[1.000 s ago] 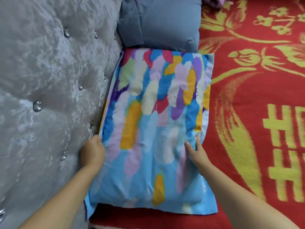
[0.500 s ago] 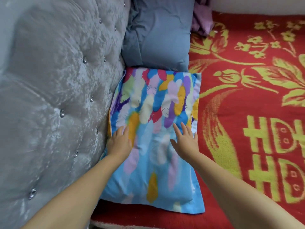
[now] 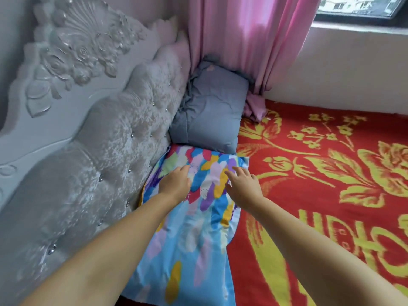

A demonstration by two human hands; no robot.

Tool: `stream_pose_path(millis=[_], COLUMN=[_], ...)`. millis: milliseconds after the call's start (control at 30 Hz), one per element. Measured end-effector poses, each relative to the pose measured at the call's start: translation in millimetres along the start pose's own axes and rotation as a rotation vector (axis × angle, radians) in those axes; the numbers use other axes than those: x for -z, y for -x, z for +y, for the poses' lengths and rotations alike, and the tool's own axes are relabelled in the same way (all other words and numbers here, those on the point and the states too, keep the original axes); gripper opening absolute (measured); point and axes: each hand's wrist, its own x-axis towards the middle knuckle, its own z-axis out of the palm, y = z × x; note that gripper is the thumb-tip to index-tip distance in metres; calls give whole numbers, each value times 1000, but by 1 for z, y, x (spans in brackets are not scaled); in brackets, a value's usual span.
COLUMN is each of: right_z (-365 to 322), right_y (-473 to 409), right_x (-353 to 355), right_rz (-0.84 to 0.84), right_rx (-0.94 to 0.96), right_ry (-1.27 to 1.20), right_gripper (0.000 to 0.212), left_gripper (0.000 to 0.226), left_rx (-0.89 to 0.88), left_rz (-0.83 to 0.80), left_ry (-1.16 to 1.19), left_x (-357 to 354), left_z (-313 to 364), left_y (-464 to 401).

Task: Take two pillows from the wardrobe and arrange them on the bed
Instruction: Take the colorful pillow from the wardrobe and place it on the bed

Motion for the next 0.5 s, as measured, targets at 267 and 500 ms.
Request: stream_pose_path(millis=[267,500], right_z=[77,90], right_y=[68,126], right_x=[46,80], right_rz=[-9,-20], right_rx=[195,349], right_ry=[52,51], right_gripper=[45,44], left_gripper=[29,39], left_rx=[181,335], left_rz=[136,235], left_ry=[24,16], left_x=[-8,2], left_z=[83,112], left_y=[100,195])
